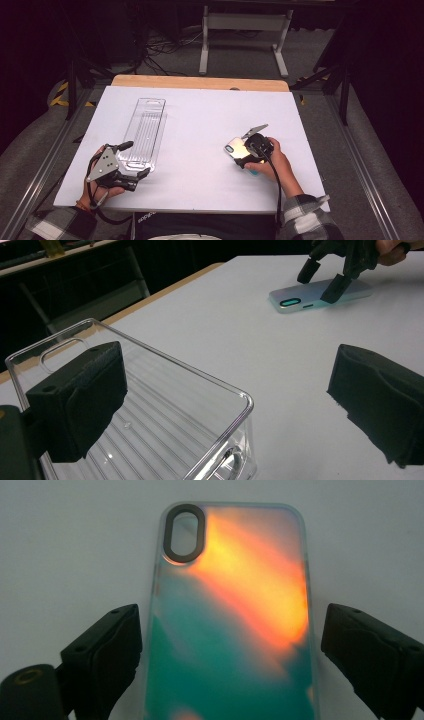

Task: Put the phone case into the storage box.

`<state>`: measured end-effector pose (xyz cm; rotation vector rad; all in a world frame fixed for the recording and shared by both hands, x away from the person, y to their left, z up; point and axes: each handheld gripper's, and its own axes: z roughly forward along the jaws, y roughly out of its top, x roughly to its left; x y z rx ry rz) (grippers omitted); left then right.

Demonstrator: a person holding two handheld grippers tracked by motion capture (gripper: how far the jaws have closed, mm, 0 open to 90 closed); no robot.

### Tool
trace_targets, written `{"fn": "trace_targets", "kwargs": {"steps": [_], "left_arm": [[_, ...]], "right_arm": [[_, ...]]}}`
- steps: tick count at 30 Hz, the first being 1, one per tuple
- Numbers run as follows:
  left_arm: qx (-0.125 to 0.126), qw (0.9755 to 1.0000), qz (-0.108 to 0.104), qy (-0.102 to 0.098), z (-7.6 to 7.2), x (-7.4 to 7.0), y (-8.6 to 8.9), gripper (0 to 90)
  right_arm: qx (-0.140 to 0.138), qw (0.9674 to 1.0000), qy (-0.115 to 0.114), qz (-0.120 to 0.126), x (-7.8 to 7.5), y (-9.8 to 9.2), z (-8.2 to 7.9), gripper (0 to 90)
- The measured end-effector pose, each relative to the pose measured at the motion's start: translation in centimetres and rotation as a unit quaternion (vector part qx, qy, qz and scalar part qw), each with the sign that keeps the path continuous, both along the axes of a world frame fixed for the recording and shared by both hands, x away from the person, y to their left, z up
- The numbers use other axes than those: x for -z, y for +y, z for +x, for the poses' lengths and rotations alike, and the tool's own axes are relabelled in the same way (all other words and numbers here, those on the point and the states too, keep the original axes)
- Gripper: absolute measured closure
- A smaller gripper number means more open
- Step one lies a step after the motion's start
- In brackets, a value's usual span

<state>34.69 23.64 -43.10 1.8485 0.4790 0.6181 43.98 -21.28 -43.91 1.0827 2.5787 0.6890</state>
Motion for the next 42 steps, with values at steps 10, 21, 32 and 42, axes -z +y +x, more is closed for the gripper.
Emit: {"fn": "trace_targets", "kwargs": {"steps": [10, 21, 32, 42], "left_arm": [[0.002, 1.0000, -0.002, 0.001, 0.0, 0.0, -0.1, 2.8], [0.004, 1.0000, 0.002, -0.001, 0.0, 0.0, 0.0, 2.9], [0.004, 1.0000, 0.002, 0.001, -0.1, 0.0, -0.1, 2.9], [0.005, 1.0000, 0.004, 0.000, 0.0, 0.0, -0.1, 3.0]], "right_arm": [[-0.001, 0.9999, 0.004, 0.012, 0.3, -0.1, 0.0, 16.6], [-0.011, 0.9999, -0.005, 0.009, 0.1, 0.0, -0.2, 17.2], [-0.024, 0.9968, -0.046, 0.061, -1.4, -0.4, -1.2, 17.2], [-0.033, 0.9922, -0.066, 0.100, -2.3, -0.4, -1.7, 17.2]]}}
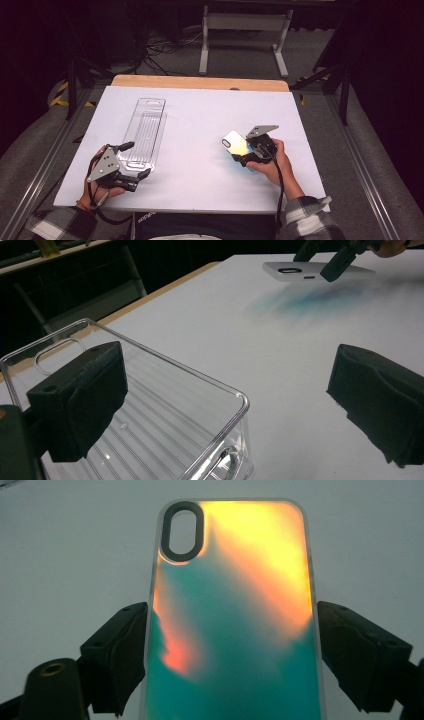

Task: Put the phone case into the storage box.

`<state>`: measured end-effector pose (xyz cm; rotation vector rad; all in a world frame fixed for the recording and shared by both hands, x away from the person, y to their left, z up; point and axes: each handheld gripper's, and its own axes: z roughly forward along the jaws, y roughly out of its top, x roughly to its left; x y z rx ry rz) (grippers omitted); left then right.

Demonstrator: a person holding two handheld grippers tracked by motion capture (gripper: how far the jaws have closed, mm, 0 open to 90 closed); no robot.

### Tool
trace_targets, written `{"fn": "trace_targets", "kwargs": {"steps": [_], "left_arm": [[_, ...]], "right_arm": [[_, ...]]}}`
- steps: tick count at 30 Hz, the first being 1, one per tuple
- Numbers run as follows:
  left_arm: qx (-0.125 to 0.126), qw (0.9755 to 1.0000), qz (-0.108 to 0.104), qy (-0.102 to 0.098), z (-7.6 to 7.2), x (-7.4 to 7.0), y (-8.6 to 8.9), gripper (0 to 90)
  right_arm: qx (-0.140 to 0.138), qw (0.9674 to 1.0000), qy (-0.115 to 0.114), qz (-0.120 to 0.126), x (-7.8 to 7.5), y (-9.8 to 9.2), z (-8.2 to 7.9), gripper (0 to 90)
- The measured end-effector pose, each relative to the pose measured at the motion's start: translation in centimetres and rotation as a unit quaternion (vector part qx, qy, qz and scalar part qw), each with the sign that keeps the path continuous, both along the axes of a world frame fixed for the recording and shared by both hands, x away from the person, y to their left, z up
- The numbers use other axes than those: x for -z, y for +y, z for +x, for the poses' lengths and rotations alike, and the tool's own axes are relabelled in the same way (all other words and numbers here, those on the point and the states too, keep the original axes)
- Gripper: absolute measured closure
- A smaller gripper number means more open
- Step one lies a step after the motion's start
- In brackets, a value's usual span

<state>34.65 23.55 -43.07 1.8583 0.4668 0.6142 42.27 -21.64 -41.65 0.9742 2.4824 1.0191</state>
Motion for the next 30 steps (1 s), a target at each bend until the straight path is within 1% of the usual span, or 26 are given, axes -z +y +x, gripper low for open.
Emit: {"fn": "trace_targets", "kwargs": {"steps": [1, 7, 8, 11, 14, 16, 19, 23, 28, 30], "left_arm": [[0.001, 1.0000, 0.000, 0.000, 0.0, 0.0, 0.0, 3.0], [0.002, 1.0000, 0.000, -0.002, 0.0, 0.0, 0.0, 3.0], [0.002, 1.0000, 0.000, -0.001, 0.0, 0.0, 0.0, 3.0], [0.002, 1.0000, 0.000, 0.000, 0.0, 0.0, 0.0, 3.0], [0.002, 1.0000, 0.000, 0.001, 0.0, 0.0, -0.1, 3.1], [0.002, 1.0000, 0.000, 0.002, 0.0, 0.0, -0.2, 3.1], [0.003, 1.0000, 0.003, 0.002, 0.0, 0.0, -0.2, 3.2], [0.004, 1.0000, 0.000, 0.004, 0.0, 0.1, -0.3, 3.3], [0.005, 1.0000, 0.007, 0.000, 0.1, 0.1, -0.4, 3.3], [0.005, 1.0000, 0.005, 0.002, 0.0, 0.1, -0.5, 3.4]], "right_arm": [[-0.003, 1.0000, -0.006, 0.006, -0.1, 0.1, -0.1, 17.2], [-0.009, 0.9997, -0.019, 0.015, -0.4, 0.3, -0.4, 17.2], [-0.015, 0.9994, -0.022, 0.022, -0.6, 0.3, -0.5, 17.2], [-0.019, 0.9990, -0.027, 0.029, -0.7, 0.4, -0.6, 17.2], [-0.028, 0.9982, -0.028, 0.045, -1.0, 0.5, -0.8, 17.2], [-0.035, 0.9972, -0.032, 0.058, -1.1, 0.6, -1.0, 17.2], [-0.045, 0.9955, -0.032, 0.078, -1.4, 0.7, -1.1, 17.2], [-0.055, 0.9939, -0.034, 0.090, -1.6, 0.9, -1.4, 17.2], [-0.070, 0.9914, -0.036, 0.105, -2.0, 1.3, -1.8, 17.2], [-0.076, 0.9906, -0.036, 0.108, -2.1, 1.6, -1.9, 17.2]]}}
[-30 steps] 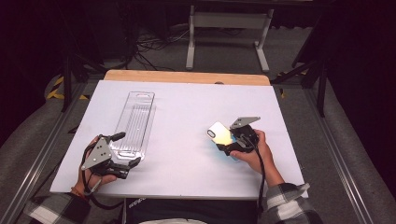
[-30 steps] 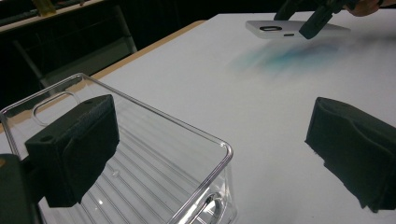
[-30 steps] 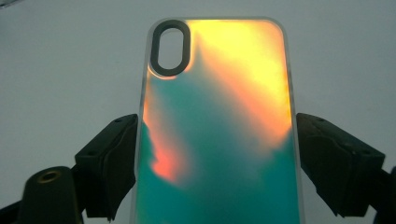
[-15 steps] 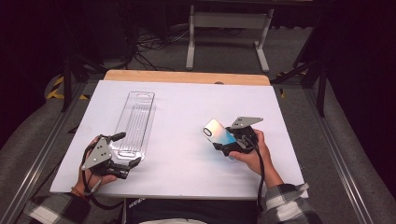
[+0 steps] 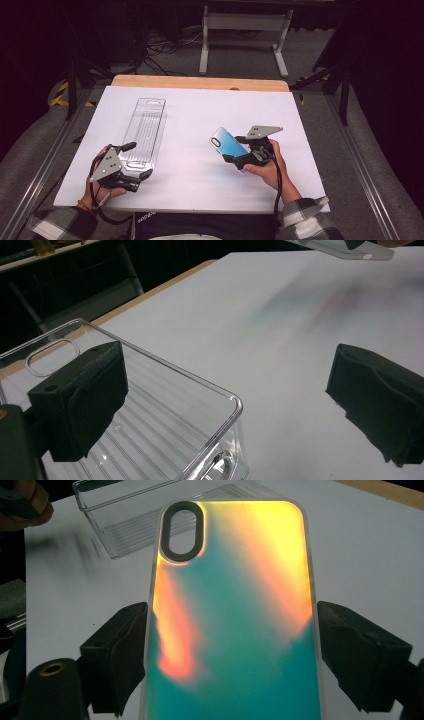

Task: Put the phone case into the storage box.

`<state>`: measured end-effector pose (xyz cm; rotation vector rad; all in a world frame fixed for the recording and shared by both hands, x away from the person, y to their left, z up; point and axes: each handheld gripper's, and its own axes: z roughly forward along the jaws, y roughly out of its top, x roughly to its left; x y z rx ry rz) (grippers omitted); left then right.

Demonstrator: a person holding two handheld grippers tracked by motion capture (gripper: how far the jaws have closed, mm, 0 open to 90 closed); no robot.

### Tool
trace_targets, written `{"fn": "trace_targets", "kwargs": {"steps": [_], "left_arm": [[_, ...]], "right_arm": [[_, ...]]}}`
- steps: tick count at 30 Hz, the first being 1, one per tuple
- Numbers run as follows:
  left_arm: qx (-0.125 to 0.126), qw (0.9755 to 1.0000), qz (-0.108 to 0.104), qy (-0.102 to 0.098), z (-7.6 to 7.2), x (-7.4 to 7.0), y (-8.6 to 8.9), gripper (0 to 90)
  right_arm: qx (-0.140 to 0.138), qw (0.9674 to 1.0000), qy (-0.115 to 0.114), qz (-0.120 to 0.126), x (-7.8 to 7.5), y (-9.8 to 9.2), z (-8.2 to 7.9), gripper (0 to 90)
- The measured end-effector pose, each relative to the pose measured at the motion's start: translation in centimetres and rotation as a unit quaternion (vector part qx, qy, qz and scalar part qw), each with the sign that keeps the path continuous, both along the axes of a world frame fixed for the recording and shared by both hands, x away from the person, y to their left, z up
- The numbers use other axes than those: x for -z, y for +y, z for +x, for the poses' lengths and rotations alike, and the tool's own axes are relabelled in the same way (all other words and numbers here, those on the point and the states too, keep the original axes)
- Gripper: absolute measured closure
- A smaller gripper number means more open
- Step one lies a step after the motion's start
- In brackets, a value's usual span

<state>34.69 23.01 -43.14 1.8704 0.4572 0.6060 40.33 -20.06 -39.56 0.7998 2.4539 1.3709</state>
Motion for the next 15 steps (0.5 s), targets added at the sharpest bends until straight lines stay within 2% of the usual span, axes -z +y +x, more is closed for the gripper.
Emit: {"fn": "trace_targets", "kwargs": {"steps": [5, 7, 9, 12, 13, 15], "left_arm": [[-0.008, 1.0000, 0.001, 0.003, 0.1, 0.0, -0.4, 5.1], [-0.014, 0.9998, 0.011, -0.005, 0.1, -0.1, -0.8, 6.7], [-0.015, 0.9998, 0.009, -0.005, 0.1, -0.1, -1.0, 8.0], [-0.010, 0.9998, 0.013, -0.013, 0.3, -0.3, -1.9, 10.9], [-0.011, 0.9994, 0.022, -0.025, 0.3, -0.5, -2.4, 11.9], [-0.010, 0.9989, 0.024, -0.039, 0.4, -0.7, -3.1, 14.4]], "right_arm": [[-0.012, 0.9999, 0.001, 0.008, -0.1, 0.4, -0.2, 17.2], [-0.025, 0.9995, 0.003, 0.018, -0.2, 0.8, -0.3, 17.2], [-0.029, 0.9993, 0.005, 0.022, -0.2, 0.9, -0.4, 17.2], [-0.044, 0.9981, 0.016, 0.041, -0.2, 1.5, -0.4, 17.2], [-0.046, 0.9979, 0.017, 0.044, -0.1, 1.6, -0.4, 17.2], [-0.055, 0.9970, 0.020, 0.050, -0.1, 2.1, -0.4, 17.2]]}}
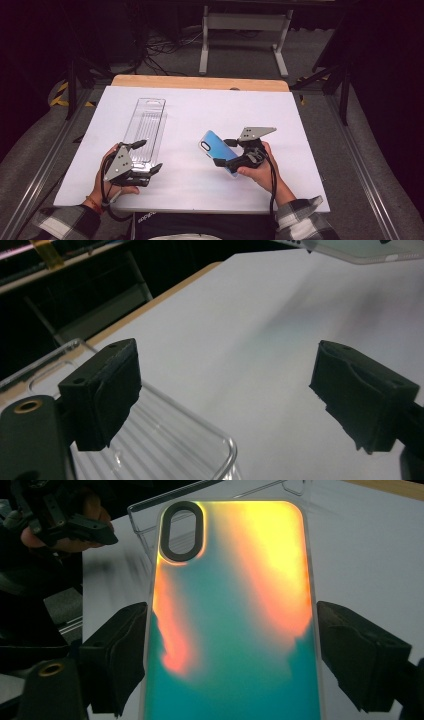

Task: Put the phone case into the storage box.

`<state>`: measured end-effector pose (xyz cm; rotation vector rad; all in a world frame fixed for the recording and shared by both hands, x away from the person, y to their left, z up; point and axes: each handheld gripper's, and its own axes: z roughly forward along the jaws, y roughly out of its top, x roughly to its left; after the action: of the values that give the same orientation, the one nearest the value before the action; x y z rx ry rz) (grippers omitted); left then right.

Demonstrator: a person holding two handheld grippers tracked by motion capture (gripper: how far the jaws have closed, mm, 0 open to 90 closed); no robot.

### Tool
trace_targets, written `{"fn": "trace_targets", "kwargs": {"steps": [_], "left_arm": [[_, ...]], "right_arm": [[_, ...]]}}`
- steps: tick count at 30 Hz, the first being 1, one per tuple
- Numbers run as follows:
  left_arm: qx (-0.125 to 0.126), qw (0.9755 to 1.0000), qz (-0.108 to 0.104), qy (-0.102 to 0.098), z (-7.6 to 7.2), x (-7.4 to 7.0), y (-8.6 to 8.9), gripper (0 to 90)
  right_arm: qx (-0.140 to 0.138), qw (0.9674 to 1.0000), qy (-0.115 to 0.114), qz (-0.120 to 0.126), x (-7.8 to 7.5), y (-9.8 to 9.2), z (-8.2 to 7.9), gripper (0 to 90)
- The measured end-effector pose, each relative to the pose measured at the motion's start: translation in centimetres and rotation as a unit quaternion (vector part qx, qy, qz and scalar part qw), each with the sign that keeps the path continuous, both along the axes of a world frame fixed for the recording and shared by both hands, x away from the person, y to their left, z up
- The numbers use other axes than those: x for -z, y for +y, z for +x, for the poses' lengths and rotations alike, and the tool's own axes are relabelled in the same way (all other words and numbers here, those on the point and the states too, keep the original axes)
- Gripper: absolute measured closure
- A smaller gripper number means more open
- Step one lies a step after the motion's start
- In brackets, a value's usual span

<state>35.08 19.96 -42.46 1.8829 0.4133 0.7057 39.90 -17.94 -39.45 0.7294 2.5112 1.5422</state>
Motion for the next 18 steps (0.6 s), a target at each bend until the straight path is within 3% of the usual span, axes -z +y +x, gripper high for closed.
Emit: {"fn": "trace_targets", "kwargs": {"steps": [6, 10, 16, 18], "left_arm": [[0.005, 0.9994, 0.003, -0.033, 0.6, -1.0, -1.8, 19.4], [0.012, 0.9990, -0.003, -0.043, 1.0, -1.6, -3.1, 21.1], [0.012, 0.9958, 0.017, -0.089, 1.3, -1.8, -5.2, 26.0], [0.013, 0.9957, 0.015, -0.091, 1.7, -1.8, -5.6, 29.8]], "right_arm": [[-0.037, 0.9986, 0.015, 0.034, 0.0, 1.6, 0.2, 17.2], [-0.061, 0.9970, 0.023, 0.043, 0.1, 2.7, 0.1, 17.1], [-0.081, 0.9938, 0.039, 0.066, 0.0, 3.7, 0.1, 17.2], [-0.092, 0.9920, 0.050, 0.072, 0.2, 3.9, 0.1, 17.2]]}}
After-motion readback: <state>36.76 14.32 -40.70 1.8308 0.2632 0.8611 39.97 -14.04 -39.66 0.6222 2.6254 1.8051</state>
